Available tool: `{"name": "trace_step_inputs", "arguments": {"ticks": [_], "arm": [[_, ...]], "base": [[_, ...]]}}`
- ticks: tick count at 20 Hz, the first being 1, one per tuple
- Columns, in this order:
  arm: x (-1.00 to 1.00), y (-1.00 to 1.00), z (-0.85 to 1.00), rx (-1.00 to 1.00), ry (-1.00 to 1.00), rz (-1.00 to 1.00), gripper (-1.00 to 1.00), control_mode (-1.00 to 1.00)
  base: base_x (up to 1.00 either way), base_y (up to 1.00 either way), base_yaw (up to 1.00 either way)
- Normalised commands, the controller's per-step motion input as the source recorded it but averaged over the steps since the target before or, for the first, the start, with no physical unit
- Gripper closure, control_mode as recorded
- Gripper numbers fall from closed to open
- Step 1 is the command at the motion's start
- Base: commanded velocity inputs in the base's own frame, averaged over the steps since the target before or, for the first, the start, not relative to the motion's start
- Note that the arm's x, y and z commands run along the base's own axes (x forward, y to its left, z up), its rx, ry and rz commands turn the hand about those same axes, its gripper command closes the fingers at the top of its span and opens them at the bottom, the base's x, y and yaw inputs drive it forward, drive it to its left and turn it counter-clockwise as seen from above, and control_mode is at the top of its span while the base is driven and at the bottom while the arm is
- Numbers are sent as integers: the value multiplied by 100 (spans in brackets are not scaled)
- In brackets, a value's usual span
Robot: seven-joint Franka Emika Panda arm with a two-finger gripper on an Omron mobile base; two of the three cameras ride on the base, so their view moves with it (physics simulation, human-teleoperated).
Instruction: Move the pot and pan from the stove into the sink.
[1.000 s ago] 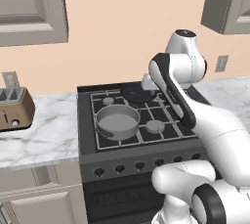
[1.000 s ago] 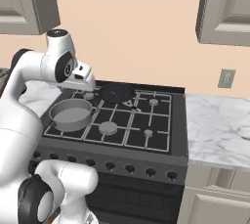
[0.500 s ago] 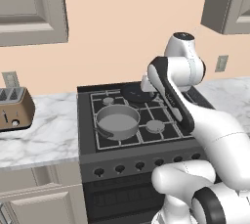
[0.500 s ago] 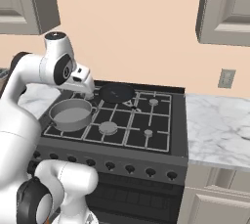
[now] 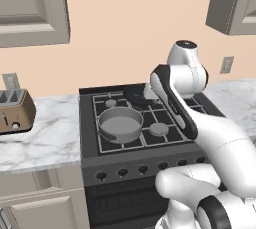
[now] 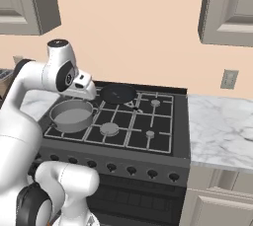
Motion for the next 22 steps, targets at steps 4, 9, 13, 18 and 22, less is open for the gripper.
{"name": "trace_step_inputs", "arguments": {"ticks": [4, 9, 13, 18, 22], "arm": [[0, 0, -27, 0, 0, 0, -100, -100], [5, 9, -32, 0, 0, 0, -100, -100], [13, 11, -31, 0, 0, 0, -100, -100], [16, 12, -31, 0, 0, 0, -100, -100], [19, 15, -33, 0, 0, -1, -100, -100]], "base": [[0, 0, 0], [0, 0, 0], [0, 0, 0], [0, 0, 0], [0, 0, 0]]}}
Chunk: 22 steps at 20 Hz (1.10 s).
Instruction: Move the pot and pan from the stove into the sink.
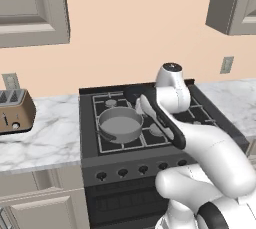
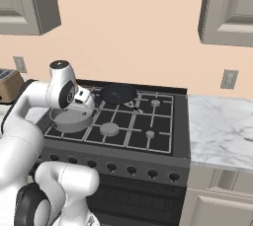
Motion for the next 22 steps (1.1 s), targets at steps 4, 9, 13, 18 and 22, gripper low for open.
{"name": "trace_step_inputs", "arguments": {"ticks": [4, 9, 13, 18, 22], "arm": [[18, 16, -34, 0, -1, -2, -100, -100], [15, 13, -35, 0, -2, -2, -100, -100], [12, 9, -34, 0, -2, -2, -100, -100], [16, 10, -33, 0, -2, -2, -100, -100], [20, 10, -28, 0, -1, -2, -100, -100]], "base": [[0, 0, 0], [0, 0, 0], [0, 0, 0], [0, 0, 0], [0, 0, 0]]}}
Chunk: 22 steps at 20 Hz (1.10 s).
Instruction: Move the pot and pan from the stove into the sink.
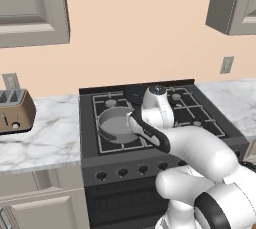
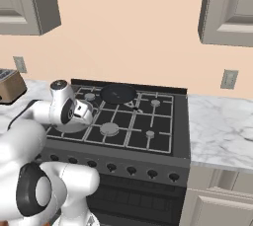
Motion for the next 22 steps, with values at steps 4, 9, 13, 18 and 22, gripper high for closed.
{"name": "trace_step_inputs", "arguments": {"ticks": [4, 9, 13, 18, 22], "arm": [[18, 7, -22, 0, -1, -1, -100, -100], [10, 2, -11, 0, 0, 0, -100, -100], [9, 0, -6, 0, 0, 0, -100, -100], [13, 3, -5, 0, 0, 0, -100, -100], [14, 5, -7, 0, 0, 0, -100, -100]], "base": [[0, 0, 0], [0, 0, 0], [0, 0, 0], [0, 0, 0], [0, 0, 0]]}}
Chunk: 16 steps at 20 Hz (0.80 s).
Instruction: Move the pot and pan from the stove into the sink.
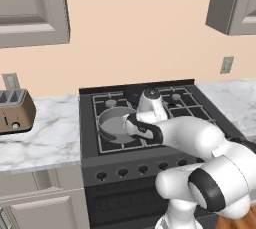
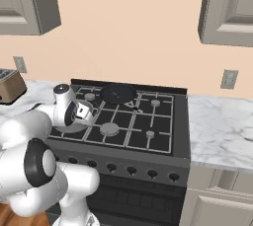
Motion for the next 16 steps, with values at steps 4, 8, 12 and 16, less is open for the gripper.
{"name": "trace_step_inputs", "arguments": {"ticks": [4, 8, 12, 16], "arm": [[20, 8, -10, 1, 0, -1, -100, -100], [20, 8, -14, 0, 0, -2, -100, -100], [17, 5, -21, 0, 0, -2, -100, -100], [18, 3, -18, 0, 0, -3, -100, -100]], "base": [[0, 0, 0], [0, 0, 0], [0, 0, 0], [0, 0, 0]]}}
